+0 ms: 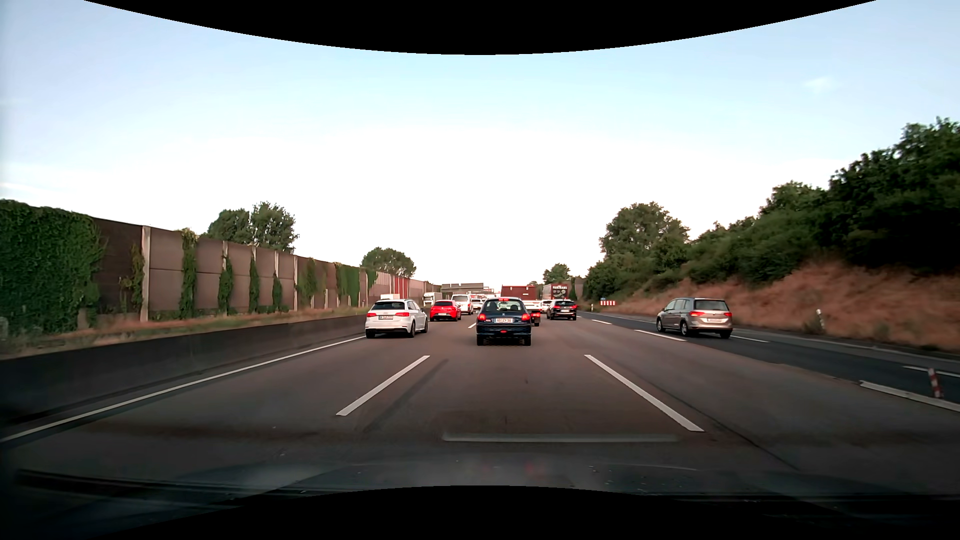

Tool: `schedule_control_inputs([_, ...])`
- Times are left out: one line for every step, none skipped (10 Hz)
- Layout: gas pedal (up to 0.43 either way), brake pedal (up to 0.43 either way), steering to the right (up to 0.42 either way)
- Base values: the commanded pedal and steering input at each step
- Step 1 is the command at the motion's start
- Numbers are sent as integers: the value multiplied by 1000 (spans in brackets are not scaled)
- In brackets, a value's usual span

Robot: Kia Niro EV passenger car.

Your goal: Follow the waypoints while adhering to traffic rules and regulations

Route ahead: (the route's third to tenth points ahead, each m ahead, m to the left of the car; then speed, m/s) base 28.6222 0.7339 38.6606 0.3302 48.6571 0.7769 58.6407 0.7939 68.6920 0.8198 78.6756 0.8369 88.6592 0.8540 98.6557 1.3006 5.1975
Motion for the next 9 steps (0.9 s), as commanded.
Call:
schedule_control_inputs([0, 0, -4])
schedule_control_inputs([0, 0, -4])
schedule_control_inputs([0, 0, -4])
schedule_control_inputs([0, 0, -4])
schedule_control_inputs([0, 0, -4])
schedule_control_inputs([8, 0, -4])
schedule_control_inputs([20, 0, -4])
schedule_control_inputs([28, 0, -4])
schedule_control_inputs([28, 0, -4])
